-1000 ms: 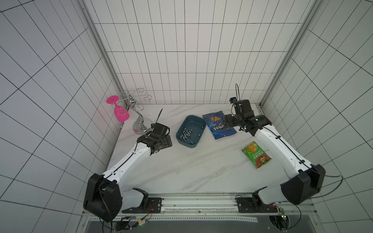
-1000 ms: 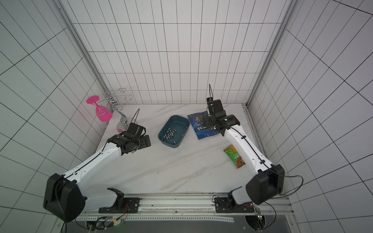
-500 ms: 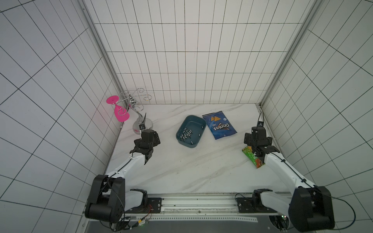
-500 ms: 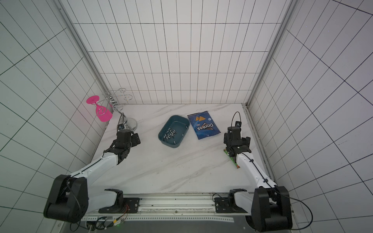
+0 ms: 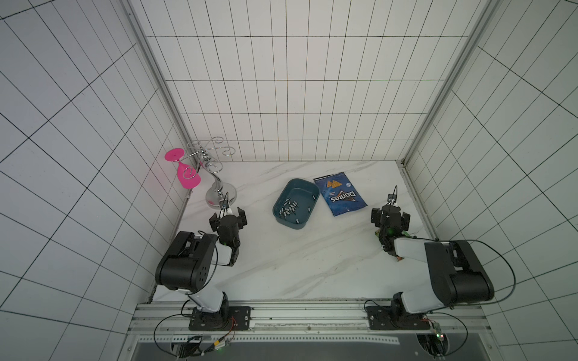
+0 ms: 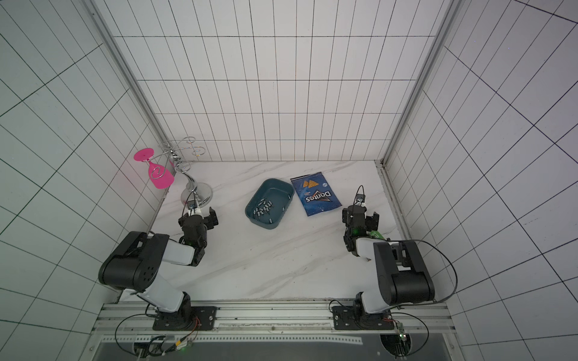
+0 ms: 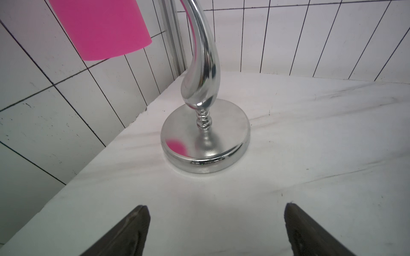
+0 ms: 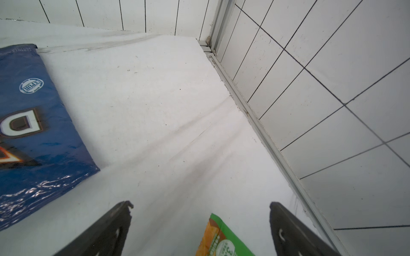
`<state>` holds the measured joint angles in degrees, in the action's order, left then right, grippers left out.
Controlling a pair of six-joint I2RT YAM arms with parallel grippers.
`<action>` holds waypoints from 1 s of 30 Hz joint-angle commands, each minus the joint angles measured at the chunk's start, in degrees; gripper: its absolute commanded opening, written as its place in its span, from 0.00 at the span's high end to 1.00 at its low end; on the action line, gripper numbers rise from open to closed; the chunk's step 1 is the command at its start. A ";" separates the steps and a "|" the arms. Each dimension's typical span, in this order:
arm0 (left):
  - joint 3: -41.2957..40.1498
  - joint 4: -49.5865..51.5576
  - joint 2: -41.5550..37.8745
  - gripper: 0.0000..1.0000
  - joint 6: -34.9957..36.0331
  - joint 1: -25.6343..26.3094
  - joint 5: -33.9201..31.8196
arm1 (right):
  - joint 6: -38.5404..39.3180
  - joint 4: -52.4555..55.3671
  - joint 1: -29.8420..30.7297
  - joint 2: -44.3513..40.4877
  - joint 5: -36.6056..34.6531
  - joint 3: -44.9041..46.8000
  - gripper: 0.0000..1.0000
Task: Put the bit on the desktop into the storage box
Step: Reset both arms
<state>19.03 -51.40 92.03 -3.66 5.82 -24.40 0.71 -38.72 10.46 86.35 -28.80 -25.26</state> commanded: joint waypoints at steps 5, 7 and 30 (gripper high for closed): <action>3.98 1.22 -2.42 0.02 -1.65 -2.23 3.29 | 1.06 -28.52 -2.63 -0.47 8.78 12.63 0.01; 4.91 3.24 -2.45 0.02 -2.23 -2.55 3.13 | 3.78 -38.08 -2.69 6.73 9.54 11.82 0.01; 5.31 3.84 -2.49 0.02 -2.49 -2.81 3.13 | -3.44 -8.86 -10.36 1.68 19.83 1.23 0.01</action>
<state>23.38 -47.70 90.35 -5.87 3.31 -21.78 -1.69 -49.32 1.37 88.62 -11.92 -23.03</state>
